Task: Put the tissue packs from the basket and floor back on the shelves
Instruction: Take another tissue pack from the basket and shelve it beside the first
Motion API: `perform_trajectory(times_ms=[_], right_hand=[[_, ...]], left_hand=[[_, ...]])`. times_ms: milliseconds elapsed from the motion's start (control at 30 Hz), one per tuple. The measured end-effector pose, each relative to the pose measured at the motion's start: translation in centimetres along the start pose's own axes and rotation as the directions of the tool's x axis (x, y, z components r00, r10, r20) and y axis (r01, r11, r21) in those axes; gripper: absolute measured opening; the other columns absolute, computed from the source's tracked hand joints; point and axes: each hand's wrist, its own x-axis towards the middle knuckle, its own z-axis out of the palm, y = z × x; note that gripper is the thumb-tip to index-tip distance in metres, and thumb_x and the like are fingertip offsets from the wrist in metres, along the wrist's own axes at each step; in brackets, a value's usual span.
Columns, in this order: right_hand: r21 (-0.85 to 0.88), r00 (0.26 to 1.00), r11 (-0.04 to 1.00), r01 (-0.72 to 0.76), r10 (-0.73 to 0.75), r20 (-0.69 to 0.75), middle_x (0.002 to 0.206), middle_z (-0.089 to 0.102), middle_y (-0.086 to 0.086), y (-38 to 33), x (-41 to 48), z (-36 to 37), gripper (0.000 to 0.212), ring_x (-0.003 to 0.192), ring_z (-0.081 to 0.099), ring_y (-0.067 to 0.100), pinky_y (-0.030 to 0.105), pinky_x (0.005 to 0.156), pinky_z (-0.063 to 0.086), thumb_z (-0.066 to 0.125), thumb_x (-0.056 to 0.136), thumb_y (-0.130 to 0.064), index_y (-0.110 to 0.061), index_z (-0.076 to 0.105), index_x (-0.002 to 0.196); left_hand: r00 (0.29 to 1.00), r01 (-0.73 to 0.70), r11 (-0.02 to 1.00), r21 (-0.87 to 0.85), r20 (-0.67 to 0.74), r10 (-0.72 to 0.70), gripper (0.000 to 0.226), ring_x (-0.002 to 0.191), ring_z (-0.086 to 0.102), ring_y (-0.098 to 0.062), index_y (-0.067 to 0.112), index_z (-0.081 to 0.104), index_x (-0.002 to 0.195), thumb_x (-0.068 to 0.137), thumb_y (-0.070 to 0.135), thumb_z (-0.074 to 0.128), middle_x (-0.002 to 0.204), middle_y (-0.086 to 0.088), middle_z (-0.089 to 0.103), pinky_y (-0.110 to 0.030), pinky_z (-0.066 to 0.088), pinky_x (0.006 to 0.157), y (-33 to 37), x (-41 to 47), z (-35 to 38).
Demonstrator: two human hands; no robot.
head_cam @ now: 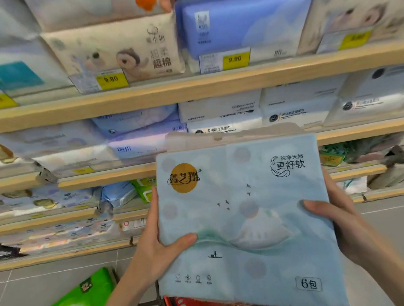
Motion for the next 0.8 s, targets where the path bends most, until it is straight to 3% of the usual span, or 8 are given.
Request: perform_trajectory(times_ms=[133,200,333,433,467,600,700,800], right_hand=[[-0.023,0.996,0.995,0.094,-0.094,0.003,0.127,0.06,-0.01,-5.5,0.2,0.5,0.072,0.108,0.063,0.019,0.028,0.069,0.056,0.059,0.067,-0.015,-0.042,0.042,0.131],[-0.034,0.989,0.989,0.147,-0.147,0.001,0.123,0.063,-0.008,-8.5,0.3,1.1,0.07,0.104,0.065,0.018,0.027,0.066,0.056,0.059,0.067,-0.015,-0.04,0.044,0.131],[-0.102,0.966,0.961,0.258,-0.258,0.008,0.116,0.066,-0.012,-15.4,-0.1,2.7,0.074,0.098,0.066,0.011,0.023,0.062,0.055,0.062,0.063,-0.017,-0.038,0.043,0.131],[-0.18,0.934,0.916,0.359,-0.351,0.073,0.116,0.064,-0.021,-21.0,-1.1,4.5,0.085,0.1,0.064,0.004,0.02,0.064,0.054,0.068,0.06,-0.018,-0.044,0.036,0.134],[-0.21,0.917,0.892,0.4,-0.387,0.102,0.119,0.061,-0.024,-23.0,-1.7,5.2,0.088,0.103,0.062,0.001,0.019,0.066,0.053,0.07,0.06,-0.019,-0.046,0.033,0.135],[-0.312,0.836,0.775,0.549,-0.506,0.213,0.125,0.052,-0.034,-30.6,-3.9,7.4,0.093,0.111,0.054,-0.007,0.014,0.072,0.051,0.07,0.063,-0.025,-0.047,0.022,0.139],[-0.351,0.774,0.69,0.633,-0.578,0.259,0.125,0.049,-0.036,-35.6,-5.8,8.5,0.098,0.109,0.054,-0.01,0.013,0.073,0.051,0.074,0.059,-0.031,-0.049,0.02,0.139],[-0.356,0.712,0.617,0.701,-0.626,0.318,0.12,0.052,-0.038,-40.0,-7.1,8.9,0.096,0.108,0.056,-0.009,0.016,0.074,0.053,0.075,0.066,-0.026,-0.051,0.017,0.138]], left_hand=[[0.996,-0.078,0.997,-0.022,-0.044,0.077,0.109,0.124,0.043,0.007,0.072,0.003,0.127,0.047,0.064,0.078,0.134,0.046,0.031,-0.038,0.045,0.101,5.6,0.2,-1.0],[0.988,-0.138,0.99,0.003,-0.066,0.138,0.11,0.128,0.04,0.006,0.072,0.002,0.128,0.048,0.066,0.077,0.138,0.045,0.026,-0.041,0.043,0.103,8.7,0.5,-1.8],[0.961,-0.246,0.968,0.054,-0.118,0.251,0.104,0.113,0.045,0.02,0.075,0.001,0.124,0.053,0.06,0.075,0.12,0.058,0.033,-0.03,0.047,0.097,15.3,0.7,-3.7],[0.923,-0.326,0.94,0.102,-0.179,0.34,0.103,0.113,0.036,0.028,0.076,-0.001,0.123,0.052,0.066,0.073,0.117,0.063,0.024,-0.014,0.042,0.095,19.8,0.5,-5.3],[0.907,-0.357,0.928,0.104,-0.196,0.371,0.106,0.117,0.033,0.027,0.076,0.0,0.123,0.046,0.072,0.072,0.122,0.062,0.021,-0.015,0.04,0.098,21.4,0.3,-6.0],[0.855,-0.455,0.886,0.09,-0.234,0.463,0.112,0.135,0.03,0.001,0.075,0.003,0.124,0.037,0.076,0.073,0.147,0.036,0.015,-0.041,0.034,0.109,27.0,0.0,-8.1],[0.773,-0.562,0.817,0.125,-0.273,0.573,0.111,0.135,0.033,-0.002,0.076,0.003,0.123,0.036,0.075,0.073,0.151,0.025,0.02,-0.035,0.034,0.109,31.4,-0.6,-9.3],[0.714,-0.633,0.765,0.116,-0.294,0.635,0.107,0.131,0.036,0.003,0.078,0.004,0.12,0.038,0.074,0.073,0.144,0.037,0.021,-0.026,0.037,0.104,35.7,-1.0,-10.0]])
